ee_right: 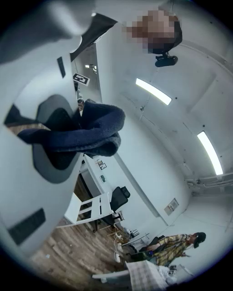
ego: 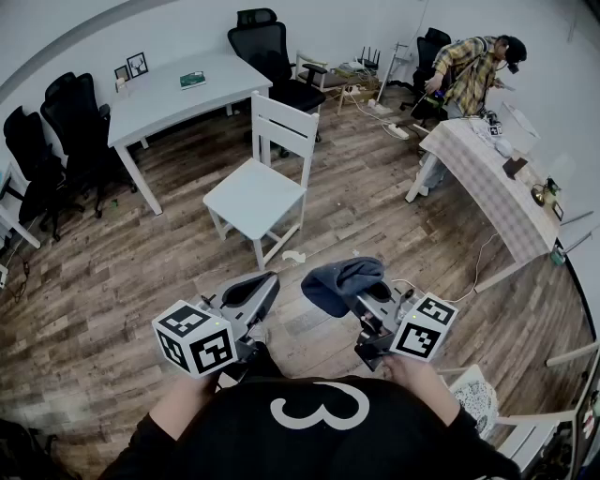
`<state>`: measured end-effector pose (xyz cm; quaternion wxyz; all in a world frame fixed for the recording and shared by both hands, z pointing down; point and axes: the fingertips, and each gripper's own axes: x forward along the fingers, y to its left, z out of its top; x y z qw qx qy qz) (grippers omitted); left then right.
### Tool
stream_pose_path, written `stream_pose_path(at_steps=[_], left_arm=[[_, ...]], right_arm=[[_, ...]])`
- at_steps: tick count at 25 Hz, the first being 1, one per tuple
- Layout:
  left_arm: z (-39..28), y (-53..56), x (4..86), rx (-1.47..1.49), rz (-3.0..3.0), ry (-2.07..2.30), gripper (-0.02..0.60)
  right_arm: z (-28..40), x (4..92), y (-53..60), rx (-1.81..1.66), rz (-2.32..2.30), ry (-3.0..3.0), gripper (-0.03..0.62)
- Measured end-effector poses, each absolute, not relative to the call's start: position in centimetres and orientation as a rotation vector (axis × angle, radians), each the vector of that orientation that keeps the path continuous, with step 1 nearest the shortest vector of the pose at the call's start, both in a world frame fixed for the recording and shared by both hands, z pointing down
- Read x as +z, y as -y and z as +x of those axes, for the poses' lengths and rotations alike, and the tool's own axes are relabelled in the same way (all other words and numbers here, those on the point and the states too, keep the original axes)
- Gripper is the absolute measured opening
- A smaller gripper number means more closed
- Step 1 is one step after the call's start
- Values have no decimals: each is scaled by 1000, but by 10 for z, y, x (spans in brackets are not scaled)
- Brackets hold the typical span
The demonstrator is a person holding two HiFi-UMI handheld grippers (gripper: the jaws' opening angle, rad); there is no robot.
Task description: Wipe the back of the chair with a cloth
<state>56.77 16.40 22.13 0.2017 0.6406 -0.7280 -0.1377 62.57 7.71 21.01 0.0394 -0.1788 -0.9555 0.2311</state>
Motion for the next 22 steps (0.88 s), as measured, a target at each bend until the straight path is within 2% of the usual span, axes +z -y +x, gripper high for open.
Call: stream_pose_path(at_steps=[13, 18, 22], left_arm=[[523, -170, 235, -410, 1784, 2005, 14], [480, -173, 247, -406, 1757, 1990, 14], [423, -190, 270, -423, 1680, 1961, 14]], right_arm=[[583, 222, -79, 740, -495, 2921, 49], [539, 233, -81, 773, -494, 2899, 49], [478, 255, -92, 813, -493, 2835, 50]])
